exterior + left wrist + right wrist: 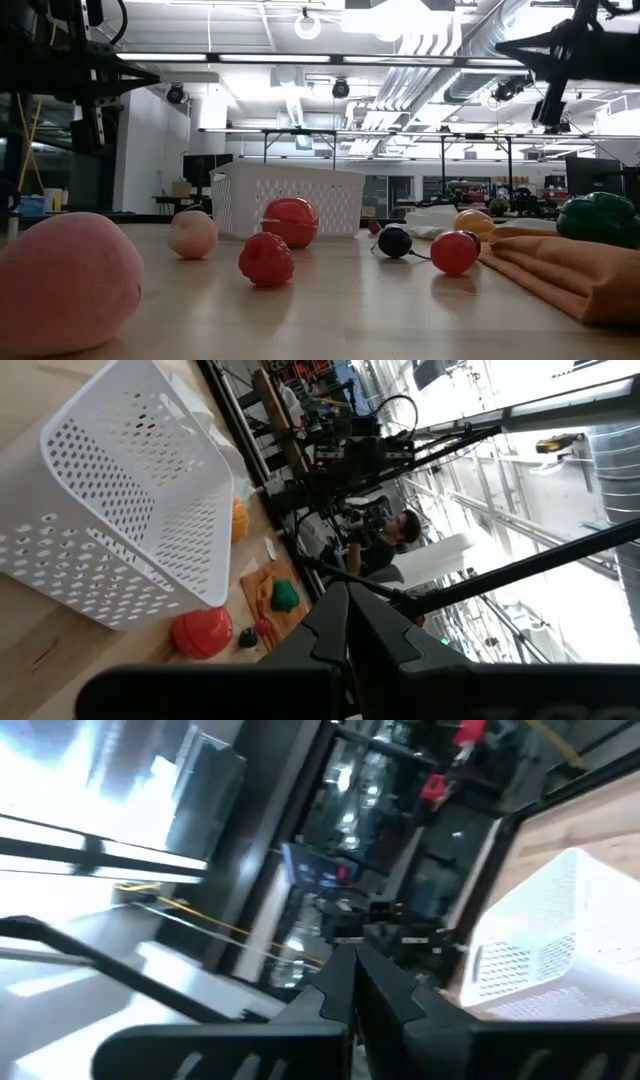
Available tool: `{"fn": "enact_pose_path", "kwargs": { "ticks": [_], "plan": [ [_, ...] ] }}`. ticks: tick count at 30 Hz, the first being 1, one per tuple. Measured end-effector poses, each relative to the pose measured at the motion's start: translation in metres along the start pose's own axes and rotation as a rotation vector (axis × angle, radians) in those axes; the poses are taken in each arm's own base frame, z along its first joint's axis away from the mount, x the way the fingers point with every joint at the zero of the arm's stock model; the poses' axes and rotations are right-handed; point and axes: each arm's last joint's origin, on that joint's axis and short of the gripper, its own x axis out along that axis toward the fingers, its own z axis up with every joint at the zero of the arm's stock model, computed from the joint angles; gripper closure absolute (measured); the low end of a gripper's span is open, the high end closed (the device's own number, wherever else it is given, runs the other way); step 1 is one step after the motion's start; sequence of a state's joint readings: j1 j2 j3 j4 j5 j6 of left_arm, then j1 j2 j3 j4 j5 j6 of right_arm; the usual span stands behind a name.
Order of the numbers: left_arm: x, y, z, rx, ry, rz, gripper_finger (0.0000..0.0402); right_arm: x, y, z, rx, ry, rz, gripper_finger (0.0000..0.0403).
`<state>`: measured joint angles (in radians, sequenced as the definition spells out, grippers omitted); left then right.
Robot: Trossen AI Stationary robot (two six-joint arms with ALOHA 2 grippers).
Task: Pick and placing Produce into tupperware
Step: Put the croissant in the basket
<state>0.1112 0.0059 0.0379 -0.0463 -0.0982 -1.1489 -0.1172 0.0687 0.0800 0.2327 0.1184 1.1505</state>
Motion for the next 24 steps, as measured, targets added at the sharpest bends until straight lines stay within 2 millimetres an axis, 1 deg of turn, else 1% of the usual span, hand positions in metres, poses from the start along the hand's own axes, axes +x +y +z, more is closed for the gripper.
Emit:
{"fn": "enact_pose_path", "kwargs": {
  "ticks": [3, 6, 9, 15, 24],
  "plan": [
    [0.000, 0.000, 0.000, 0.000, 0.000, 0.001, 0.0401, 0.010, 0.016, 0.005, -0.057, 0.029, -0.090, 0.0402],
    [0.000, 0.000, 0.000, 0.000, 0.000, 0.000, 0.0401, 0.027, 0.034, 0.010, -0.147, 0.084, -0.175, 0.0402],
    [0.000, 0.000, 0.000, 0.000, 0.000, 0.000, 0.0401, 0.046, 0.048, 0.012, -0.222, 0.167, -0.284, 0.0402],
    [0.000, 0.000, 0.000, 0.000, 0.000, 0.000, 0.0401, 0.084, 0.063, 0.012, -0.225, 0.311, -0.463, 0.0402],
    [0.000, 0.000, 0.000, 0.027, 0.004, -0.001, 0.0401, 0.134, 0.087, 0.015, -0.225, 0.428, -0.694, 0.0402]
  ]
}}
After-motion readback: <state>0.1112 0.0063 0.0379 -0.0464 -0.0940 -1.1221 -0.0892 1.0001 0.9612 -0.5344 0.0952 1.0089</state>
